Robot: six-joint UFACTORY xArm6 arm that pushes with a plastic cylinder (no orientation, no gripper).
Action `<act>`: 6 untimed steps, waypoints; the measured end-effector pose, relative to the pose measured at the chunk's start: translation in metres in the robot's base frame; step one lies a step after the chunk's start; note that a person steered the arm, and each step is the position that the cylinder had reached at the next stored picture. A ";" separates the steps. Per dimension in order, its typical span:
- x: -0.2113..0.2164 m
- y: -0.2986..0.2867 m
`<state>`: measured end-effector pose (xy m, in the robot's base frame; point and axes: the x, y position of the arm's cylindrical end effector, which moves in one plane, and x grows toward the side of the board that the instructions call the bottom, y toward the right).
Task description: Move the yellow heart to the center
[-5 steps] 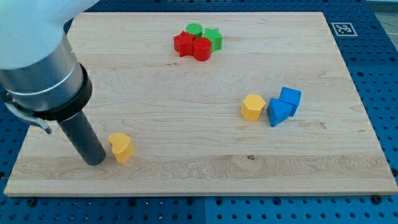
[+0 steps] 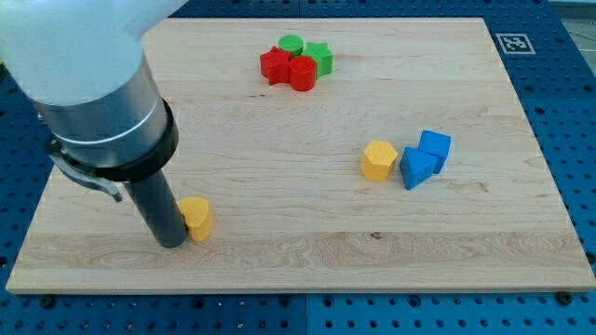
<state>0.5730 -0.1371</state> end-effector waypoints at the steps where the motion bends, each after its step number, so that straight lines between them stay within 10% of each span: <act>1: 0.000 0.009; 6: -0.002 0.021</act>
<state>0.5714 -0.1161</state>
